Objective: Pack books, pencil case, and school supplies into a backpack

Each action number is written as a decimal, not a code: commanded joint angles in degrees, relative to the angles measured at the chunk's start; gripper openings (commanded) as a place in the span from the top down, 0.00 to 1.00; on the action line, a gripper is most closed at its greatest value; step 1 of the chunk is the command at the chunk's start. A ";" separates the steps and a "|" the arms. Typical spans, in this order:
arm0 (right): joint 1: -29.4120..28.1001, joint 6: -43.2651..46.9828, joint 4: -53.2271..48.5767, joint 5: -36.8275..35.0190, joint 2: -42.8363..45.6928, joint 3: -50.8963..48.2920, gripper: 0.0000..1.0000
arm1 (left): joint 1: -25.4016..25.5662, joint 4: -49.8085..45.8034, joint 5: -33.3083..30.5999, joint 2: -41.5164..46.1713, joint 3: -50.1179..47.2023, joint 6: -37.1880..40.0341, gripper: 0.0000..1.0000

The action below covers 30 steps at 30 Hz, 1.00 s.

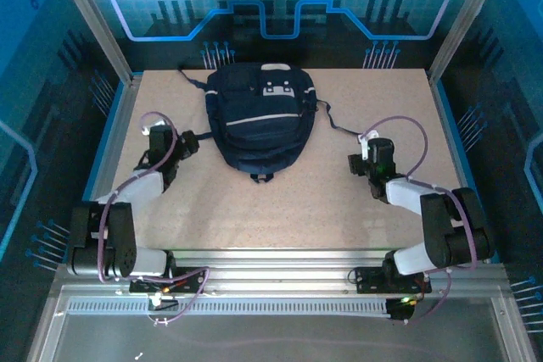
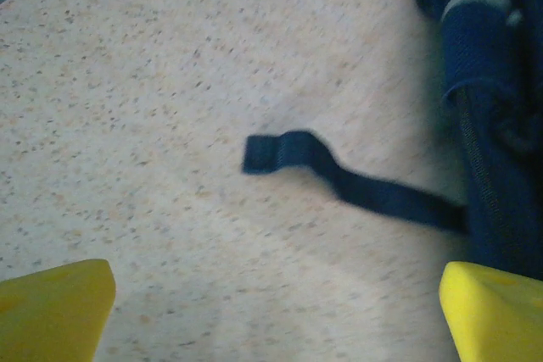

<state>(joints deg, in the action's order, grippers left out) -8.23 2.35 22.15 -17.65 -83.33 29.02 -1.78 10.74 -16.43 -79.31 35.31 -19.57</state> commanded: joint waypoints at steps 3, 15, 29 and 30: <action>1.67 -2.71 14.43 3.05 -1.09 -1.11 0.00 | -0.42 21.53 -0.47 -2.86 -6.92 11.12 0.01; 4.33 -2.67 21.16 10.80 -2.73 -4.47 0.00 | -0.32 61.22 6.91 -11.57 -21.86 15.38 0.01; 4.20 -2.49 21.01 11.20 -2.89 -4.32 0.00 | 1.59 49.04 4.20 -9.58 -17.16 16.61 0.01; 4.19 -2.50 21.09 11.18 -2.89 -4.32 0.00 | 1.76 48.79 3.80 -9.64 -17.05 16.69 0.01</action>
<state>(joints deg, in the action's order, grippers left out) -4.51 0.19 41.19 -6.92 -85.86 24.71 -0.58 60.25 -12.01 -88.99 17.10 -4.25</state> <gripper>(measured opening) 0.999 0.990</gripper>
